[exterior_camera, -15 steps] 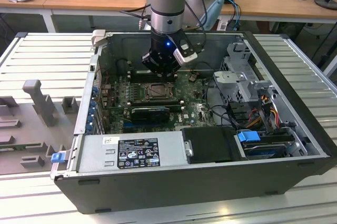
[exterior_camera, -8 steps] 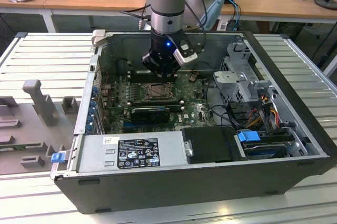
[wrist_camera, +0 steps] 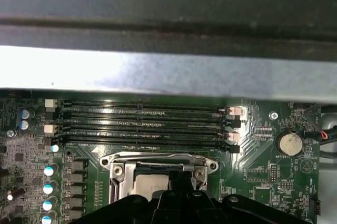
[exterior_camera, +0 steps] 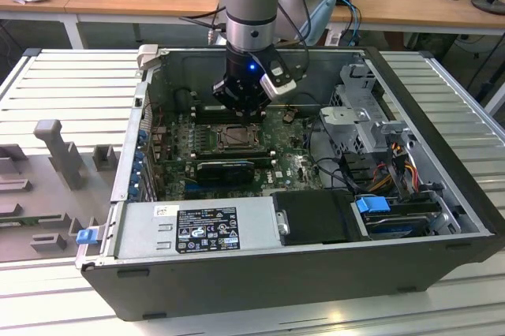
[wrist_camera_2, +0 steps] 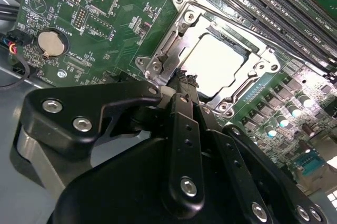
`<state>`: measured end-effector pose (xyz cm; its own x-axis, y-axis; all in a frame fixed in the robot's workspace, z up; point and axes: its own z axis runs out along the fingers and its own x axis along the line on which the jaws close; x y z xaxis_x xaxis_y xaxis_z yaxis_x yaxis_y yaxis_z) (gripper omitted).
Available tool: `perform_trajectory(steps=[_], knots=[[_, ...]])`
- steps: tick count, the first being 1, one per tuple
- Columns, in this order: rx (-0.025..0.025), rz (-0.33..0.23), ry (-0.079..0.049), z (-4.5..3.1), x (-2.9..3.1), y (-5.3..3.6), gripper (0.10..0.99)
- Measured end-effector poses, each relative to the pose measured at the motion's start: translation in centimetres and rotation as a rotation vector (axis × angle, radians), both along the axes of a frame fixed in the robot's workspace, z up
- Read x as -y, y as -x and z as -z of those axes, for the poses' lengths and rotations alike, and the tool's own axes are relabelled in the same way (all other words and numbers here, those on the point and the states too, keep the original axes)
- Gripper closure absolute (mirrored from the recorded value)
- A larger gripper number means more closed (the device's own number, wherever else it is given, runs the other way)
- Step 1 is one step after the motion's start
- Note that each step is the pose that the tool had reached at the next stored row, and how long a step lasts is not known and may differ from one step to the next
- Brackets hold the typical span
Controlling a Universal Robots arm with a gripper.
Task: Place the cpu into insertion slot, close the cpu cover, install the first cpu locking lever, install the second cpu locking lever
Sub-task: 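Install the second cpu locking lever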
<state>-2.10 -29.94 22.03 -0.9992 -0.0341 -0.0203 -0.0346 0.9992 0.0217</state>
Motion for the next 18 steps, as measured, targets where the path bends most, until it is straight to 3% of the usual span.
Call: perform_trajectory(steps=[14, 18], knots=[[-0.0001, 0.0, 0.0, -0.02, 0.56, 0.0, 0.98], [-0.0001, 0.0, 0.0, -1.16, 0.65, 0.0, 0.98]])
